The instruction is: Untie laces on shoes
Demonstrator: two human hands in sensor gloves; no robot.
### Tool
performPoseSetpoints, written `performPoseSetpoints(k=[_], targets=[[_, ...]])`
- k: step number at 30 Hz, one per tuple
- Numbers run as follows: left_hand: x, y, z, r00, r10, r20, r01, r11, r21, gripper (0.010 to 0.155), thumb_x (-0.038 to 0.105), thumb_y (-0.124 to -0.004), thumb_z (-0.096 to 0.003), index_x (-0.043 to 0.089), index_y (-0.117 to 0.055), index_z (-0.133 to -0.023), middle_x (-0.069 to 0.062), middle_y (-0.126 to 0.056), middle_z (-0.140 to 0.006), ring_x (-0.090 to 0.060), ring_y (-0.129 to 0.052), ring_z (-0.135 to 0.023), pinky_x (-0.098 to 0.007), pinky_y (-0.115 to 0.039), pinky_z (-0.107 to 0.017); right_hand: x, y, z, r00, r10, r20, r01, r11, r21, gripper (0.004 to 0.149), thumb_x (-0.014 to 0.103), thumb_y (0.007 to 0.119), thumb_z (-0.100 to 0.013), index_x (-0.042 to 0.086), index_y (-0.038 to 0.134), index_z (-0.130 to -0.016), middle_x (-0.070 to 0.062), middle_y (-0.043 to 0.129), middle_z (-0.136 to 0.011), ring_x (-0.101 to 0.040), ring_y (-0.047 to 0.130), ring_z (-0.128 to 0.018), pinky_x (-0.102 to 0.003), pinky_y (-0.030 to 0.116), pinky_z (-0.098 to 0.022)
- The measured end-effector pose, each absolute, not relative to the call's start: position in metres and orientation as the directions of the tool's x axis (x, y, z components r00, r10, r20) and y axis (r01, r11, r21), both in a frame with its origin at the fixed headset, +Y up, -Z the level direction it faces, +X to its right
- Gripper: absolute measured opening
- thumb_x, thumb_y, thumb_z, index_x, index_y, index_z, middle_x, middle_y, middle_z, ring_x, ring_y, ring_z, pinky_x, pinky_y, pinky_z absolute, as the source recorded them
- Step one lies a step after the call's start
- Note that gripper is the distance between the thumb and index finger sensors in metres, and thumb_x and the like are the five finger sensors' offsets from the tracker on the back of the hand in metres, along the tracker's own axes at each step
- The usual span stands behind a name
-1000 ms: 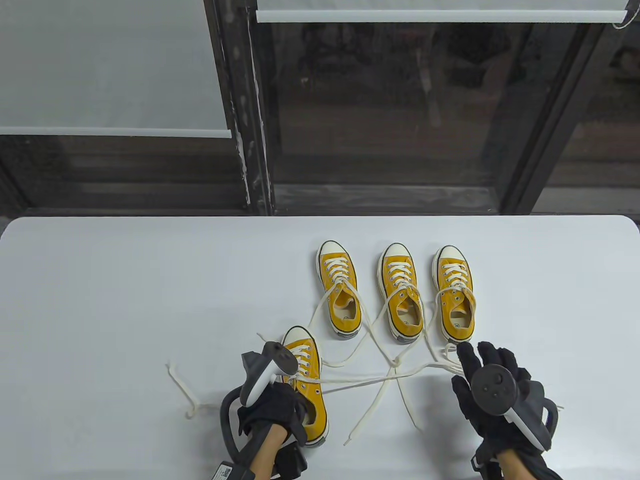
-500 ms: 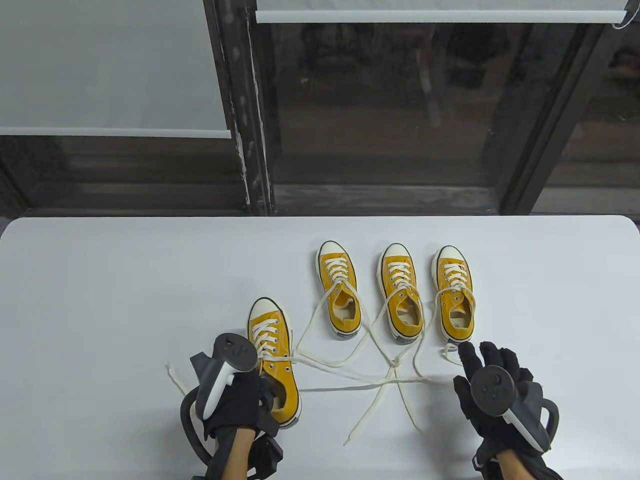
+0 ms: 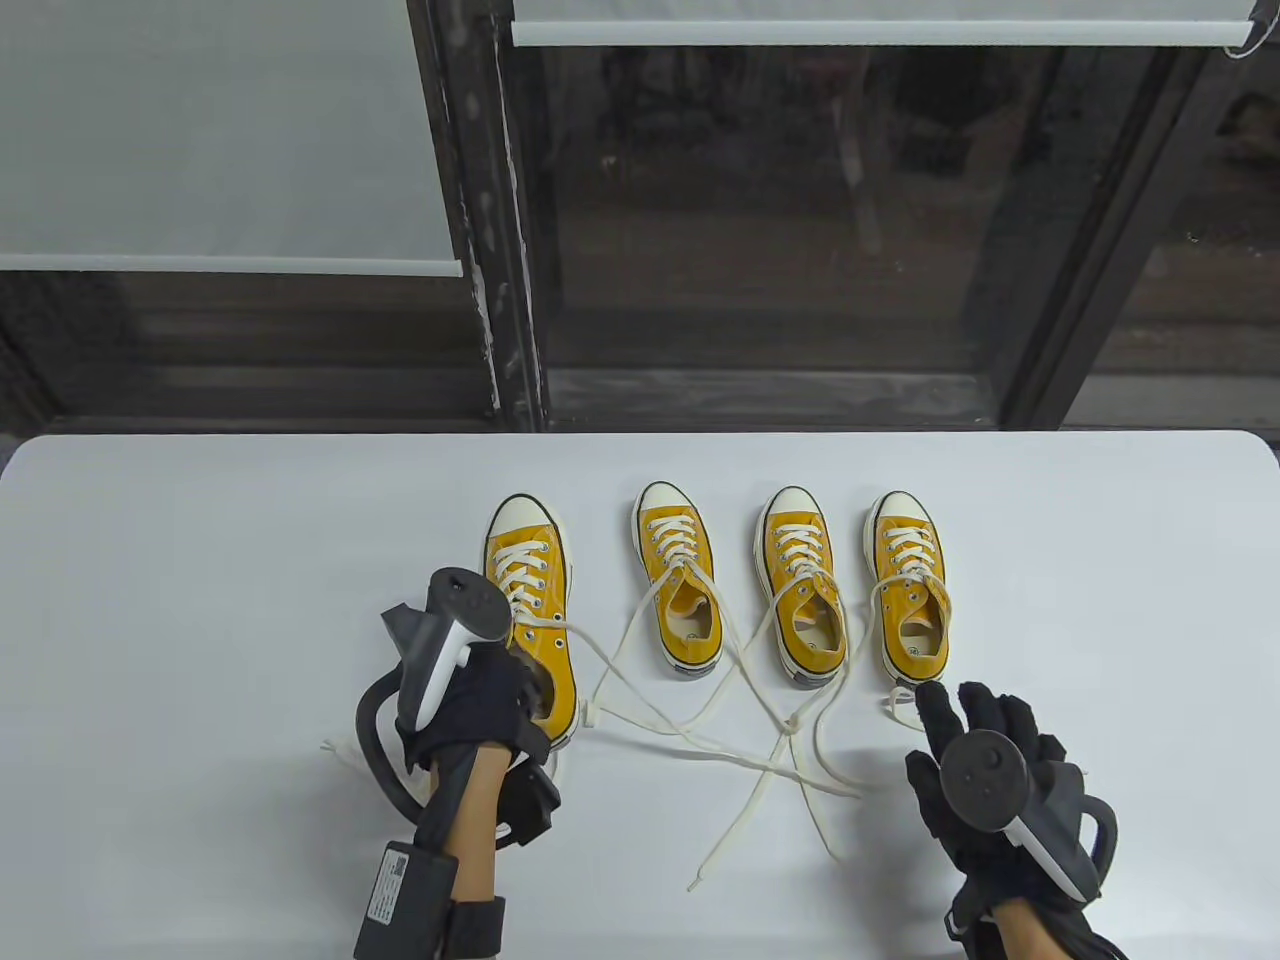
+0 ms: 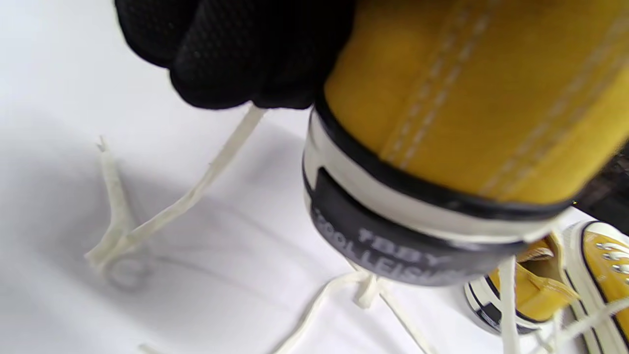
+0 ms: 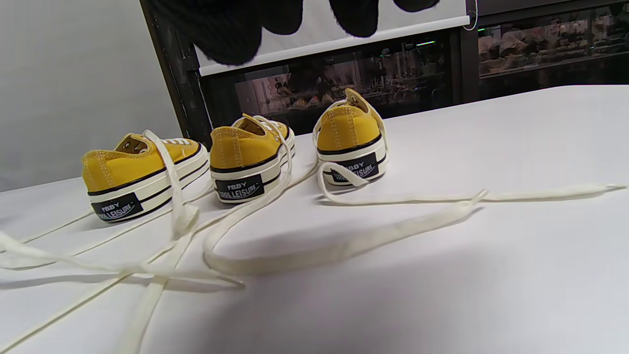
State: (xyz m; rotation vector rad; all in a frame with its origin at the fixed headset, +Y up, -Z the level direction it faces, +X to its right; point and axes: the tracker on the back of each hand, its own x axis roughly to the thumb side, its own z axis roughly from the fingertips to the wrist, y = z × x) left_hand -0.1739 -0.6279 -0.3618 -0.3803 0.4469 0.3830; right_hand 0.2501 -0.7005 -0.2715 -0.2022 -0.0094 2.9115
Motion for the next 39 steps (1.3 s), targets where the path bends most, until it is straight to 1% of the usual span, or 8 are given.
performPoseSetpoints(k=[6,12,25,27,31,33,36,39], targets=[[-0.173,-0.655,-0.412,0.820,0.196,-0.538,-0.405,0.863,-0.303,0.050,0.034,-0.068,-0.0607,0.009,-0.067,-0.104,-0.004,-0.095,-0.062,-0.021,-0.093,-0.052,-0.053,-0.069,-0.066,0.251,-0.701,-0.272,-0.965,0.226,-0.137,-0.225,-0.974,-0.017,0.064,0.046,0.064,-0.064,0.034,0.034,-0.118,-0.013,0.032,-0.121,-0.047,0.028,-0.110,-0.069,0.032,-0.073],[-0.179,-0.690,-0.446,0.794,0.107,-0.598,-0.373,0.863,-0.340,0.050,0.035,-0.066,-0.0614,0.012,-0.063,-0.106,-0.002,-0.093,-0.065,-0.019,-0.092,-0.055,-0.052,-0.068,-0.069,0.251,-0.701,-0.272,-0.964,0.226,-0.136,-0.226,-0.974,-0.019,0.064,0.047,0.064,-0.064,0.034,0.033,-0.118,-0.013,0.032,-0.121,-0.047,0.028,-0.110,-0.069,0.032,-0.073],[-0.198,-0.745,-0.465,0.737,-0.006,-0.675,-0.358,0.845,-0.398,0.050,0.038,-0.062,-0.0630,0.016,-0.058,-0.108,0.002,-0.090,-0.070,-0.015,-0.091,-0.060,-0.049,-0.066,-0.073,0.250,-0.702,-0.273,-0.961,0.242,-0.133,-0.244,-0.970,-0.003,0.065,0.047,0.064,-0.064,0.034,0.032,-0.118,-0.013,0.032,-0.121,-0.046,0.029,-0.110,-0.069,0.033,-0.074],[-0.202,-0.745,-0.464,0.714,0.067,-0.697,-0.428,0.829,-0.360,0.050,0.037,-0.063,-0.0641,0.015,-0.056,-0.109,0.001,-0.089,-0.072,-0.017,-0.090,-0.062,-0.050,-0.064,-0.074,0.250,-0.703,-0.273,-0.961,0.241,-0.134,-0.243,-0.970,0.000,0.065,0.047,0.064,-0.064,0.034,0.032,-0.118,-0.013,0.032,-0.121,-0.046,0.029,-0.110,-0.069,0.033,-0.074],[-0.207,-0.739,-0.459,0.743,0.048,-0.668,-0.399,0.833,-0.384,0.057,0.046,-0.068,-0.0618,0.021,-0.054,-0.111,0.006,-0.090,-0.077,-0.014,-0.093,-0.070,-0.051,-0.064,-0.075,0.250,-0.703,-0.274,-0.962,0.237,-0.139,-0.240,-0.971,0.008,0.065,0.047,0.064,-0.064,0.034,0.032,-0.118,-0.013,0.032,-0.121,-0.046,0.029,-0.110,-0.069,0.033,-0.074],[-0.207,-0.731,-0.453,0.753,0.127,-0.645,-0.445,0.821,-0.358,0.066,0.050,-0.071,-0.0591,0.020,-0.051,-0.114,0.000,-0.088,-0.087,-0.020,-0.092,-0.079,-0.055,-0.062,-0.075,0.250,-0.703,-0.274,-0.961,0.239,-0.141,-0.242,-0.970,0.010,0.065,0.047,0.064,-0.064,0.034,0.031,-0.118,-0.013,0.032,-0.121,-0.046,0.029,-0.110,-0.069,0.033,-0.074],[-0.205,-0.710,-0.439,0.796,0.139,-0.589,-0.431,0.813,-0.391,0.073,0.057,-0.068,-0.0588,0.022,-0.042,-0.118,-0.005,-0.076,-0.105,-0.027,-0.080,-0.097,-0.059,-0.056,-0.078,0.251,-0.703,-0.274,-0.960,0.240,-0.143,-0.243,-0.970,0.007,0.065,0.048,0.064,-0.064,0.033,0.031,-0.118,-0.013,0.031,-0.121,-0.046,0.029,-0.110,-0.069,0.033,-0.074],[-0.201,-0.678,-0.410,0.826,0.173,-0.536,-0.395,0.856,-0.334,0.077,0.059,-0.067,-0.0584,0.025,-0.036,-0.120,-0.008,-0.058,-0.119,-0.034,-0.061,-0.112,-0.065,-0.045,-0.081,0.251,-0.704,-0.274,-0.961,0.235,-0.146,-0.238,-0.971,0.003,0.065,0.048,0.064,-0.064,0.033,0.031,-0.118,-0.013,0.031,-0.121,-0.046,0.029,-0.110,-0.069,0.033,-0.074]])
